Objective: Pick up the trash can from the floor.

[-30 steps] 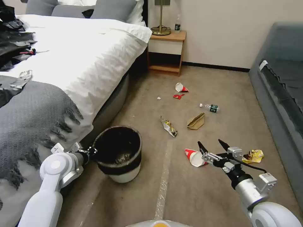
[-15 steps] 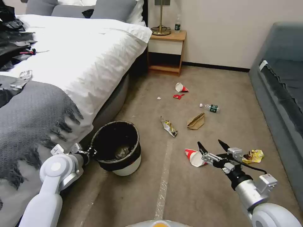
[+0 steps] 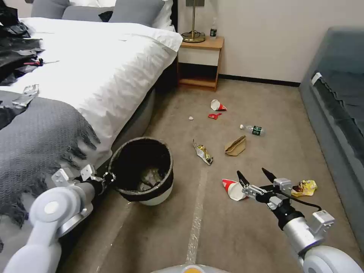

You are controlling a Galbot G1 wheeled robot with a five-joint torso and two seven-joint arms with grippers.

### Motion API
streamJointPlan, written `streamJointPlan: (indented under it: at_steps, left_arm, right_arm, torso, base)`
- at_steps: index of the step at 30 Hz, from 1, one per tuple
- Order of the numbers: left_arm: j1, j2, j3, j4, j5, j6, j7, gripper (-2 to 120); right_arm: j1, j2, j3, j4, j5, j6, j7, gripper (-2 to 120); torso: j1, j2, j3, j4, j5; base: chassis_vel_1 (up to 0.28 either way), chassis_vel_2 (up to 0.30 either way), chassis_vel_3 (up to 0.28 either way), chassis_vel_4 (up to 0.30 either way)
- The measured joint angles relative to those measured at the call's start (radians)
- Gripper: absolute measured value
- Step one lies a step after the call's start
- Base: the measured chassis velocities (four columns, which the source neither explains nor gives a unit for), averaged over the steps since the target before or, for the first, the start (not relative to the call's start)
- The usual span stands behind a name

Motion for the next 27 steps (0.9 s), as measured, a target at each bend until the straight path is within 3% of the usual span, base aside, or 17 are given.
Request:
streamJointPlan:
  at_steps: [13, 27]
  left_arm:
    - [0.046, 0.016, -0.031, -0.17, -0.041, 0.005, -0.02, 6]
    - [0.047, 0.005, -0.027, -0.166, -0.027, 0.006, -0.013, 6]
  right_arm:
    - [-0.013, 0.006, 0.001, 0.021, -0.004, 0.001, -0.003, 100]
    - [-0.021, 0.014, 0.016, 0.035, -0.008, 0.006, -0.004, 100]
  torso:
    - [0.0, 0.0, 0.0, 0.0001, 0.0002]
    - [0.0, 0.0, 0.0, 0.0, 0.0002]
  base:
    - [0.0, 0.0, 0.0, 0.0]
    - [0.0, 0.0, 0.0, 0.0]
